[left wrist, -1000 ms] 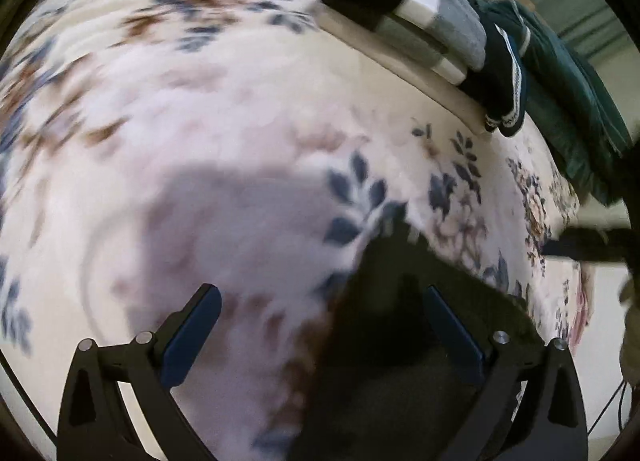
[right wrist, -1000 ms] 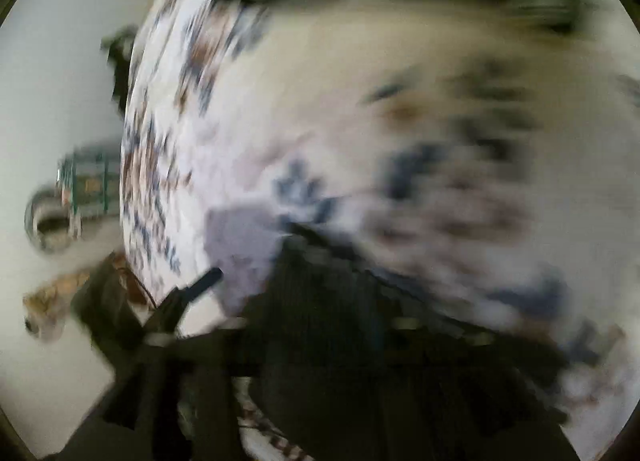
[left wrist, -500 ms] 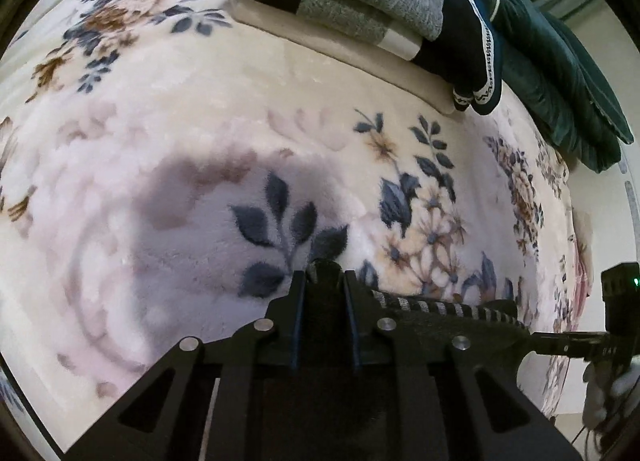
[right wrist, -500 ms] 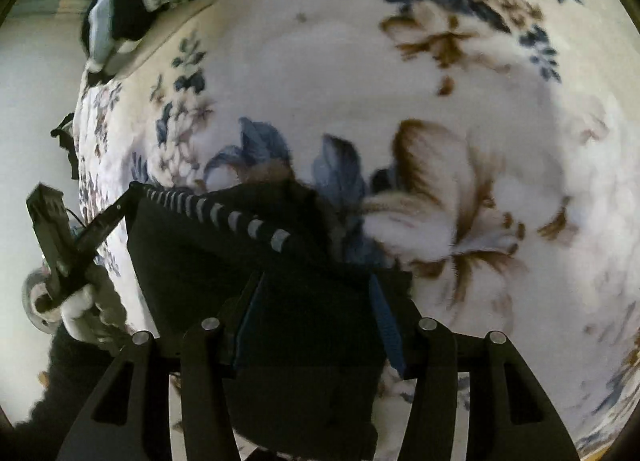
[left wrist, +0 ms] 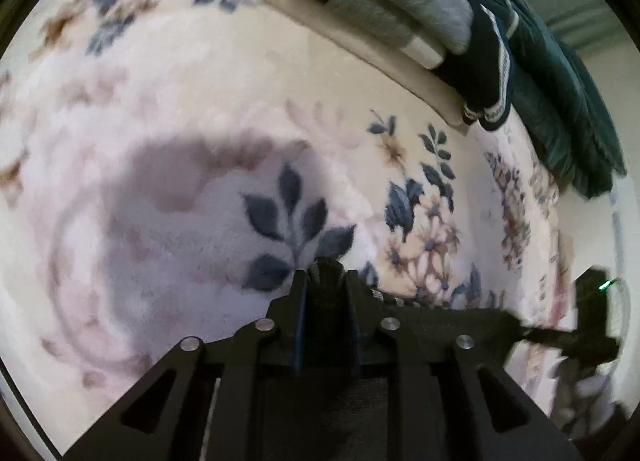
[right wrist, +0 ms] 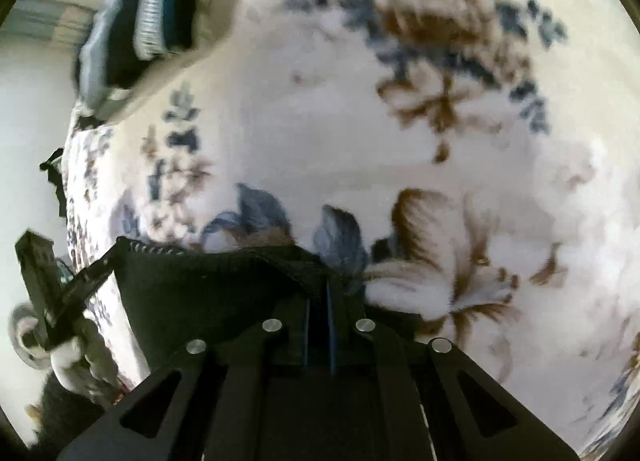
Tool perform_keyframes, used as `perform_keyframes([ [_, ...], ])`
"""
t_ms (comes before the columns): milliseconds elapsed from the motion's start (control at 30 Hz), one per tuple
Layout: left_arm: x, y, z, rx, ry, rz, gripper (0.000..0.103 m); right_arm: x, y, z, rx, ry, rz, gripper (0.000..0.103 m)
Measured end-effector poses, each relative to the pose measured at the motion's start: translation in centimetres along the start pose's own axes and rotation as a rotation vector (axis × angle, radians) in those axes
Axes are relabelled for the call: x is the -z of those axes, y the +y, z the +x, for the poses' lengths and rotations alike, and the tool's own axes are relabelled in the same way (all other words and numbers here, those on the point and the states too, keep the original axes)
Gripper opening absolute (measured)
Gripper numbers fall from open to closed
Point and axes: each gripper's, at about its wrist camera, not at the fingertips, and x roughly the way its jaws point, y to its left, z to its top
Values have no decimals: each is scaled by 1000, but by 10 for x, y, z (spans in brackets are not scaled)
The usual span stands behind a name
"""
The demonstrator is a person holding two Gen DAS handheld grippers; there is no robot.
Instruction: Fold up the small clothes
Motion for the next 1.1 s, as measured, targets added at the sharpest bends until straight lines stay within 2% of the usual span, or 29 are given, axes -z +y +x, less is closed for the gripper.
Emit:
perform_keyframes([
  [33, 0, 3, -4, 16, 1, -23, 27, 1, -6, 1, 9, 23, 18, 32],
  [67, 1, 6, -10, 27, -13, -35, 29, 3, -11, -3, 3, 14, 44, 37],
  [133, 6, 11, -24, 34, -45, -54, 55, 18, -34, -16, -75, -11, 127, 49],
  [200, 16, 15, -37, 35, -72, -67, 57, 36, -55, -22, -153, -9, 222, 50],
  [300, 34, 21, -48, 8, -74, -79, 57, 67, -70, -14, -256, 33, 269, 50],
  [433, 62, 28, -55, -36, -66, -97, 57, 100, -60, 20, -237, 126, 245, 50],
  [467, 68, 28, -56, -41, -63, -99, 58, 108, -54, 27, -240, 139, 234, 49],
  [500, 74, 28, -58, -49, -59, -100, 58, 116, -48, 30, -241, 124, 214, 23],
  [533, 78, 28, -59, -58, -58, -101, 57, 124, -40, 27, -177, 85, 184, 11],
  [633, 90, 29, -65, -74, -59, -103, 57, 137, -35, 4, -92, -9, 200, 6],
  [700, 94, 29, -66, -67, -58, -111, 57, 142, -37, 0, -95, -8, 195, 7],
  [800, 100, 30, -69, -72, -56, -115, 57, 152, -52, 11, -120, 104, 261, 18],
  [867, 103, 30, -72, -73, -63, -119, 57, 167, -69, 11, -145, 128, 362, 37],
  [900, 104, 31, -72, -74, -64, -121, 58, 178, -78, 12, -174, 127, 441, 59],
  [933, 105, 32, -73, -74, -66, -127, 57, 186, -82, 15, -199, 122, 507, 66],
  [1000, 108, 33, -73, -71, -69, -142, 57, 210, -93, 28, -304, 141, 664, 67],
  [1033, 110, 34, -73, -68, -69, -150, 57, 219, -95, 40, -368, 160, 734, 73],
  [1100, 111, 35, -73, -67, -73, -159, 57, 222, -86, 65, -450, 192, 778, 81],
])
